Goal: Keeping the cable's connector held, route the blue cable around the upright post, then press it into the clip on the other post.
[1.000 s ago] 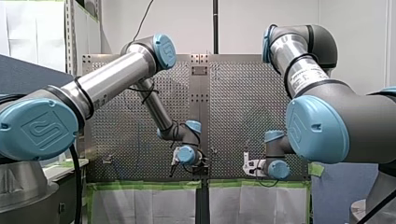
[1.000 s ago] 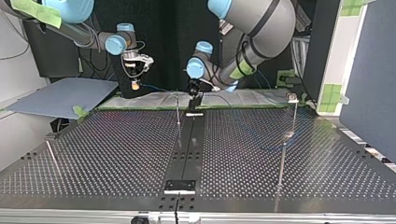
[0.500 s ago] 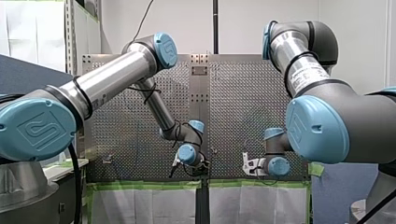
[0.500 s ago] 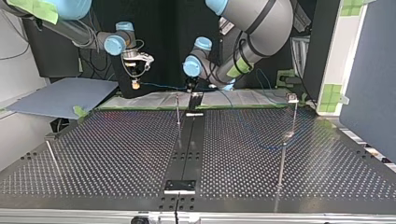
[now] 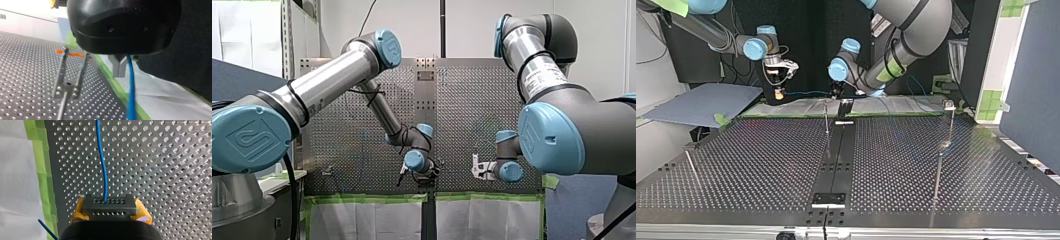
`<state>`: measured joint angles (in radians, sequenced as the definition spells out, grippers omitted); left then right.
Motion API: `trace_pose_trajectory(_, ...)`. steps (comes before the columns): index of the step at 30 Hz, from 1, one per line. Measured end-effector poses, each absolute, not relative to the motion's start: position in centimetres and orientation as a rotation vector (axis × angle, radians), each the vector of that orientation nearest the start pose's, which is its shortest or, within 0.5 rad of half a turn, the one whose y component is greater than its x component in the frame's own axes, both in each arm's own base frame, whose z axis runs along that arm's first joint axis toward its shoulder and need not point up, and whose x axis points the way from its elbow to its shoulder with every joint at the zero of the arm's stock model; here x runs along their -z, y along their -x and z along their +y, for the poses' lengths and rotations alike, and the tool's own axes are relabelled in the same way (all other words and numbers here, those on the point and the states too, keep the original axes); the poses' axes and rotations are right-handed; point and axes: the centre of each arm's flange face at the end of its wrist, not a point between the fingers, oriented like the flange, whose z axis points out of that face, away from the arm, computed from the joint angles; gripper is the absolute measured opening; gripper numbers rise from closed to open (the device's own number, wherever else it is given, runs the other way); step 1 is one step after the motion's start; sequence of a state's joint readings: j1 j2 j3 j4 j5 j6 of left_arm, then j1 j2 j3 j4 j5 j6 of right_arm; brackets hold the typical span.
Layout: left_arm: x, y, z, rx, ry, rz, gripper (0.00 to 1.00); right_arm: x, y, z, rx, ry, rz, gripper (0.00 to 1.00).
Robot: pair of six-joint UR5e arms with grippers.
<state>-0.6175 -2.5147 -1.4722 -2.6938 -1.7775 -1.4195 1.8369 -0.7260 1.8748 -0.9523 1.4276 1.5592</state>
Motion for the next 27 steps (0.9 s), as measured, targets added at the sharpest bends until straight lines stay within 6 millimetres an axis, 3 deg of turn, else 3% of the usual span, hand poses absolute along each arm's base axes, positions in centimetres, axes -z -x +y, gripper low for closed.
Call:
trace_pose_trajectory(5, 0.0, -46.9, -47.6, 0.108, -0.605, 1.849, 0.00, 3.0, -28.9, -49.7, -1.395, -1.670, -1.113, 0.00)
trace_pose_trajectory(27, -0.7, -49.1, -47.4, 0.204, -0.451, 1.784, 0.00, 2.6, -29.2, -51.3, -1.466, -1.607, -1.099, 0.00)
